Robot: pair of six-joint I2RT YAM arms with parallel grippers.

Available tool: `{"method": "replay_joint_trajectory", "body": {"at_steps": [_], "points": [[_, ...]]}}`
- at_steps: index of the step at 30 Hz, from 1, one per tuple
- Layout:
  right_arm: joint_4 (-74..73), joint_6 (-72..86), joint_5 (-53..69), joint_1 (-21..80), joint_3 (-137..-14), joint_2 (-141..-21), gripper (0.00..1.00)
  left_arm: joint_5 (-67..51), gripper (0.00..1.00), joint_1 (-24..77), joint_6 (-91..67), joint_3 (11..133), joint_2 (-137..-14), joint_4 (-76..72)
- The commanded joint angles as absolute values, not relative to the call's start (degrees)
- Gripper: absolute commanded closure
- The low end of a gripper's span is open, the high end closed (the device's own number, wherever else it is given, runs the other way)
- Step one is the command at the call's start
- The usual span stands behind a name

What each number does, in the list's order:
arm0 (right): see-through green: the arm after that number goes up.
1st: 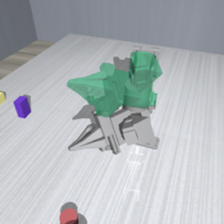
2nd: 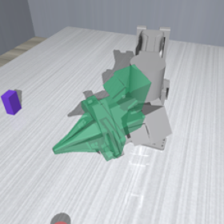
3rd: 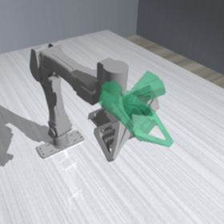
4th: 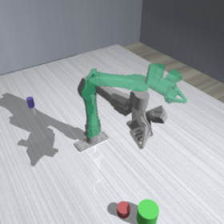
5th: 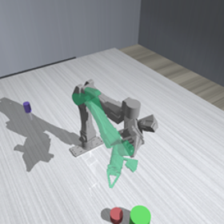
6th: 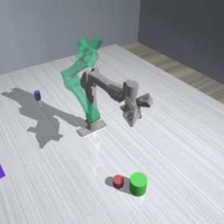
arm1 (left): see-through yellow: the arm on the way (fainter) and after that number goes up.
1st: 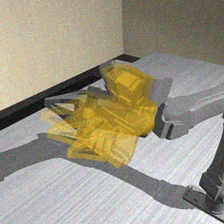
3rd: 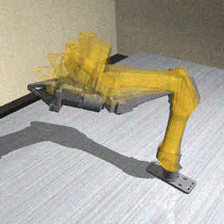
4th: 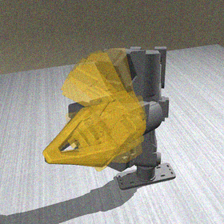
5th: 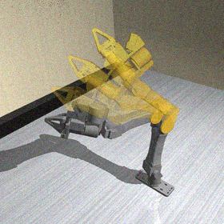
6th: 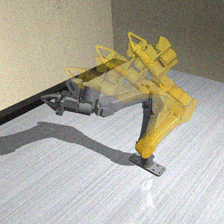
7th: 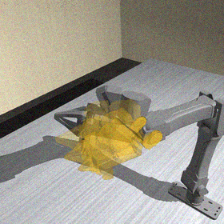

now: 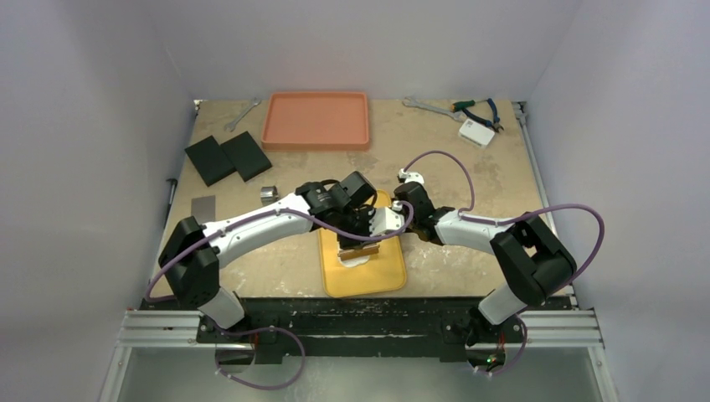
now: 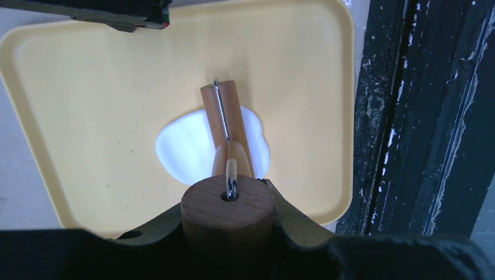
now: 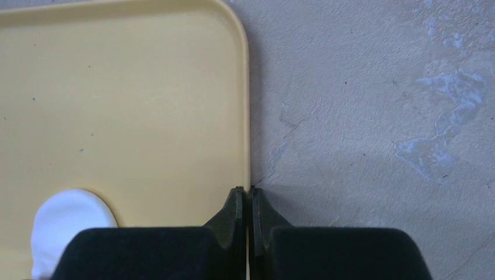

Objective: Roll out the dumpling wrappers from the dough
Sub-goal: Flatten out the dough on the work surface.

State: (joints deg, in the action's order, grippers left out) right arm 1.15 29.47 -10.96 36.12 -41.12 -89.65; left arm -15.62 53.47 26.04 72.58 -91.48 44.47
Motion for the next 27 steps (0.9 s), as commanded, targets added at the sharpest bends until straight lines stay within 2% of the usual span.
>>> {"method": "replay_joint_trajectory", "body": {"at_steps": [1,8,27], "points": [[0.2,28.7,-12.2,36.2,-41.4,-90.5,1.00,-24.6,1.00,56.4,30.9,67.1,-93.3,52.3],[0.1,28.8,-12.4,36.2,-41.3,-90.6,1.00,-27.9,1.00,58.3,37.0,65.4,-92.7,58.2],[0.1,28.9,-12.5,36.1,-41.4,-90.6,1.00,-29.4,1.00,58.3,41.3,66.0,-89.7,62.1]]}}
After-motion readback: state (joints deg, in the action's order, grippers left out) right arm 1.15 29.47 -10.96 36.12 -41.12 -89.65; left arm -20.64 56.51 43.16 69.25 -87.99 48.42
